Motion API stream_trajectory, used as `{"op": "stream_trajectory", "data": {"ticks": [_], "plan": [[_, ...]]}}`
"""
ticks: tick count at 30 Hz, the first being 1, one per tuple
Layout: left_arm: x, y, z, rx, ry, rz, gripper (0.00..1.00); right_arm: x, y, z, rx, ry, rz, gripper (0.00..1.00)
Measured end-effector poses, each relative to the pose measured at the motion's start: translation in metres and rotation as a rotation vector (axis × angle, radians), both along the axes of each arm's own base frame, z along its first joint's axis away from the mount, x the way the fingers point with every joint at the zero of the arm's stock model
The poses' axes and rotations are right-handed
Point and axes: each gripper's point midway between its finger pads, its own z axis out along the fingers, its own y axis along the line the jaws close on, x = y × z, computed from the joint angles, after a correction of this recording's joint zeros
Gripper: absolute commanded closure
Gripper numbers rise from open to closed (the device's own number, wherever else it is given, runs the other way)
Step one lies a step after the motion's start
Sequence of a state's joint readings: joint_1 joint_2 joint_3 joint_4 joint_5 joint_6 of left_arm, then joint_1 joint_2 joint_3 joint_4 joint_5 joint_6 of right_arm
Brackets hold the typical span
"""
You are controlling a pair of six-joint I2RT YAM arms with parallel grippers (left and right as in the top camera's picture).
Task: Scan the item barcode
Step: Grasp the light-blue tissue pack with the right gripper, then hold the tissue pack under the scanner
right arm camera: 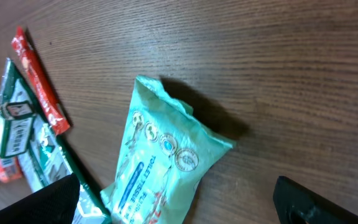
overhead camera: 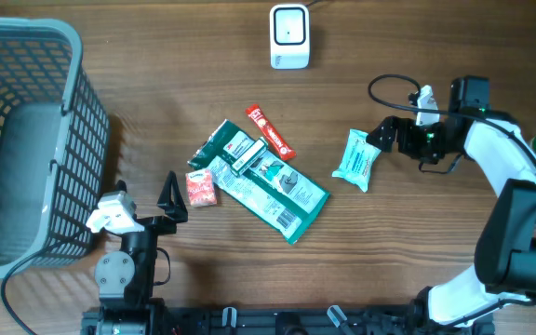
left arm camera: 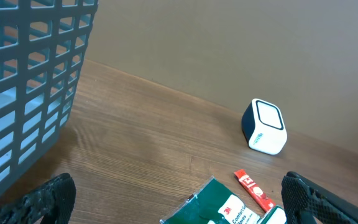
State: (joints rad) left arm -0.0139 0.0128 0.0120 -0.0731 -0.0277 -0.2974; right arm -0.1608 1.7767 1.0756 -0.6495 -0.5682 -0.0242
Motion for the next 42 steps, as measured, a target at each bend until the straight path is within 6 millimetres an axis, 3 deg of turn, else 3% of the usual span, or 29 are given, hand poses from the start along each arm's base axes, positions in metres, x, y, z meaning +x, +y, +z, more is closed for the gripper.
{"op": "stream_trajectory", "data": {"ticks": [6, 8, 12, 13, 17, 20, 22, 24, 27, 30, 39, 42], "plan": [[0.0, 0.0, 0.0, 0.0, 0.0, 0.0, 0.0, 0.012, 0.029, -0.028, -0.026, -0.037, 0.108, 0.0], [0.0, 0.0, 0.0, 0.0, 0.0, 0.0, 0.0, 0.016, 0.037, -0.029, -0.012, -0.049, 0.141, 0.14], [0.0, 0.0, 0.0, 0.0, 0.0, 0.0, 0.0, 0.0, 0.043, -0.036, 0.024, 0.002, 0.232, 0.71], [0.0, 0.0, 0.0, 0.0, 0.0, 0.0, 0.0, -0.015, 0.047, -0.042, 0.046, 0.049, 0.262, 0.96], [0.0, 0.0, 0.0, 0.0, 0.0, 0.0, 0.0, -0.036, 0.057, -0.044, 0.116, 0.119, 0.3, 0.95], [0.0, 0.0, 0.0, 0.0, 0.0, 0.0, 0.0, -0.059, 0.06, -0.04, 0.171, 0.313, 0.223, 0.96], [0.0, 0.0, 0.0, 0.0, 0.0, 0.0, 0.0, -0.073, 0.059, -0.024, 0.185, 0.58, 0.013, 0.96], [0.0, 0.0, 0.0, 0.0, 0.0, 0.0, 0.0, -0.098, 0.06, 0.011, 0.172, 1.036, -0.39, 0.96], [0.0, 0.0, 0.0, 0.0, 0.0, 0.0, 0.0, -0.125, 0.067, 0.041, 0.137, 1.415, -0.707, 0.96], [0.0, 0.0, 0.0, 0.0, 0.0, 0.0, 0.0, -0.12, 0.079, 0.054, 0.189, 1.592, -0.908, 0.96], [0.0, 0.0, 0.0, 0.0, 0.0, 0.0, 0.0, -0.098, 0.092, 0.061, 0.223, 1.938, -1.415, 0.95], [0.0, 0.0, 0.0, 0.0, 0.0, 0.0, 0.0, -0.095, 0.099, 0.073, 0.229, 2.105, -1.536, 0.95]]}}
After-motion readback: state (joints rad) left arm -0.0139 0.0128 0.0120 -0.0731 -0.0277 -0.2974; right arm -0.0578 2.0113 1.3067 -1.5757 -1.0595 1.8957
